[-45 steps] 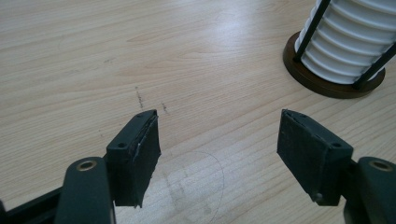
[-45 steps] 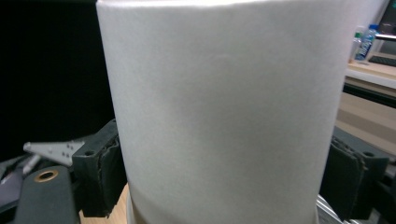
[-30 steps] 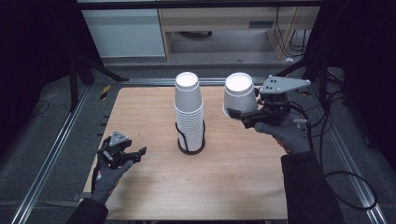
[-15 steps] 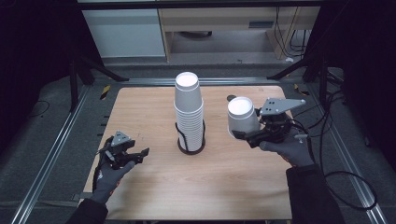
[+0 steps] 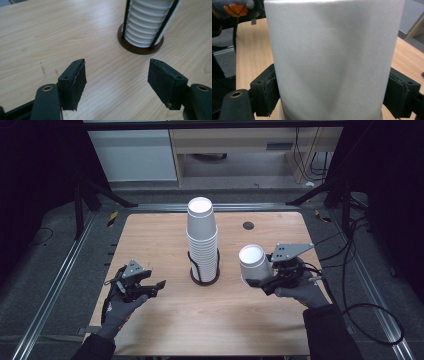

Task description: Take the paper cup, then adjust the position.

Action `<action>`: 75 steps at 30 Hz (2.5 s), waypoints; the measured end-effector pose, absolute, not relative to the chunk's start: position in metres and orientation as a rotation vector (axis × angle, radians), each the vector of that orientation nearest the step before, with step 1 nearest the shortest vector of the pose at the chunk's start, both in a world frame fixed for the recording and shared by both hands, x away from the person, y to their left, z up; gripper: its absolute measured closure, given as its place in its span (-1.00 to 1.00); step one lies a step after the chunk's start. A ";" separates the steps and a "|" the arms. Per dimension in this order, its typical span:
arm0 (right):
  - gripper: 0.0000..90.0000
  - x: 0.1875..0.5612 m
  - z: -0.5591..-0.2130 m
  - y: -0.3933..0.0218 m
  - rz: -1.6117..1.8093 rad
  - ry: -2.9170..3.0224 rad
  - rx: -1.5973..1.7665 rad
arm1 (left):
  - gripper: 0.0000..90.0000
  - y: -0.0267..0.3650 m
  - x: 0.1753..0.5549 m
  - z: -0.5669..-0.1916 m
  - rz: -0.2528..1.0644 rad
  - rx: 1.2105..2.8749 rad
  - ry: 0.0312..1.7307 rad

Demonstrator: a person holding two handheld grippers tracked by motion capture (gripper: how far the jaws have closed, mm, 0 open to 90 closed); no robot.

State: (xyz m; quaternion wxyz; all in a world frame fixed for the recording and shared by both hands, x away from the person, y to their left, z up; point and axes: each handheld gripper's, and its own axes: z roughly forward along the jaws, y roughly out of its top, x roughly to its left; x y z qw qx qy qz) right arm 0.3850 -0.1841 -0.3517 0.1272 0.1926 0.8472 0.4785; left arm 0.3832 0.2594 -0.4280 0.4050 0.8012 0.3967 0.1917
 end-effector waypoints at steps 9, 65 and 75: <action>-0.66 0.385 -0.365 -0.174 1.353 2.538 0.496 | -0.35 0.241 0.376 -0.410 0.451 2.042 0.880; -0.66 0.388 -0.393 -0.108 1.294 2.777 0.212 | -0.67 0.144 0.366 -0.367 0.128 2.083 0.424; -0.66 0.388 -0.392 -0.090 1.271 2.803 0.155 | -0.68 0.135 0.367 -0.366 0.102 2.090 0.404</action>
